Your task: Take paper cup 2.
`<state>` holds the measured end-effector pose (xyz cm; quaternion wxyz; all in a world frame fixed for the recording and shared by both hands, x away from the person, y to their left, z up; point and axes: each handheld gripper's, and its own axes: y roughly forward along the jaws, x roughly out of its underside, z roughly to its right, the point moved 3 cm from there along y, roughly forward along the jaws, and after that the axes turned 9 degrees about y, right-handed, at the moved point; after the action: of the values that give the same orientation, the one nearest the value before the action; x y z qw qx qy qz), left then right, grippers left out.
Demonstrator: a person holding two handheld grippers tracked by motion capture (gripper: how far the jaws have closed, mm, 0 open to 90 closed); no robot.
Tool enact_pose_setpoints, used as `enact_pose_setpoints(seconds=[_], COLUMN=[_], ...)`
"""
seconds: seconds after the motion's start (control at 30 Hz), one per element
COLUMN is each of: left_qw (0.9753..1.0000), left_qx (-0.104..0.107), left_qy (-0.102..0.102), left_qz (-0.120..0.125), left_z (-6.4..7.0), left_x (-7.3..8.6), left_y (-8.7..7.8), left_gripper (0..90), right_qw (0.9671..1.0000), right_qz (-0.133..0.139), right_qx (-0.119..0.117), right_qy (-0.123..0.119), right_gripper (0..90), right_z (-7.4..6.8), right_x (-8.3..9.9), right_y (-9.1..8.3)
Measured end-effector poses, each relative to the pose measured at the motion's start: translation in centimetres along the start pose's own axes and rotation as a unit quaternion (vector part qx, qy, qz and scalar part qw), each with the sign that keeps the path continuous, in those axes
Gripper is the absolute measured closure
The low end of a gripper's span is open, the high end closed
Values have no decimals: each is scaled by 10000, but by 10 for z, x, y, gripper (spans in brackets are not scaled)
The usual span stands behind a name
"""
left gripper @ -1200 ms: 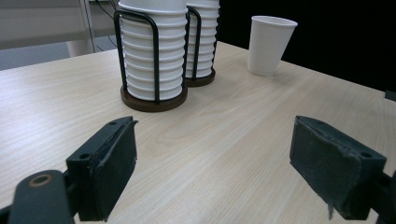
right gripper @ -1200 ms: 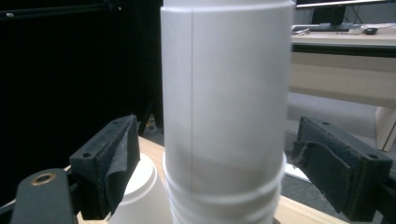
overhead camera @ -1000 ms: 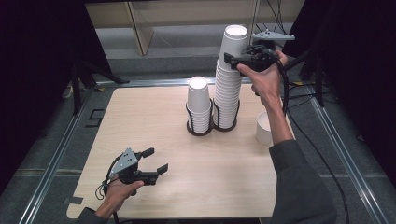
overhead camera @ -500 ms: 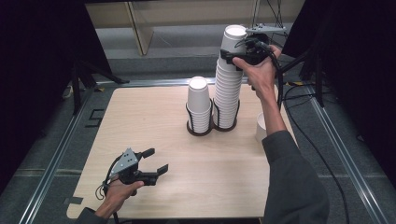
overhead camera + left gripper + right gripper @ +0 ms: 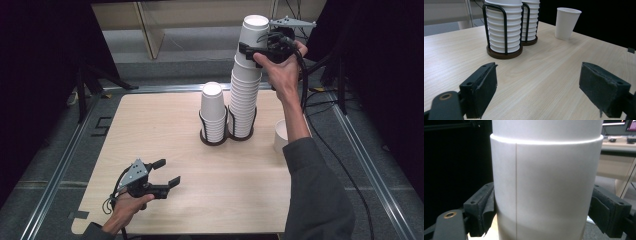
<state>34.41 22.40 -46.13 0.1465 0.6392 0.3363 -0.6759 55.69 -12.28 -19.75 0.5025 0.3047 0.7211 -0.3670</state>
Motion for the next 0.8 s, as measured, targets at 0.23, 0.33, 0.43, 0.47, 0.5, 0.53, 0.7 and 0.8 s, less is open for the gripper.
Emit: enact_pose_setpoints(seconds=[0.23,0.33,0.43,0.47,0.5,0.53,0.7,0.8], left_qw=[9999,9999,9999,9999,9999,9999,10000,10000], left_qx=[71,70,73,70,71,71,29,29], left_qy=[0,2,4,3,8,16,30,30], left_qz=[105,103,99,98,95,83,-17,-4], left_z=[1,1,1,1,1,1,1,1], left_x=[1,1,1,1,1,1,1,1], left_y=[2,2,2,2,2,2,1,2], left_gripper=[145,145,145,145,145,145,145,145], right_qw=[9993,9990,9985,9984,9980,9978,9971,9970], right_qz=[354,427,541,562,628,651,762,780], right_qx=[-66,-84,-51,-71,-77,-74,-26,11], right_qy=[-36,-24,-60,-38,-12,-21,-29,2], right_gripper=[169,169,169,169,170,169,170,170], right_z=[-11,-14,-15,-14,-13,-11,-5,-1], right_x=[-29,-35,-42,-44,-46,-48,-51,-49], right_y=[-17,-22,-31,-34,-40,-44,-61,-76])
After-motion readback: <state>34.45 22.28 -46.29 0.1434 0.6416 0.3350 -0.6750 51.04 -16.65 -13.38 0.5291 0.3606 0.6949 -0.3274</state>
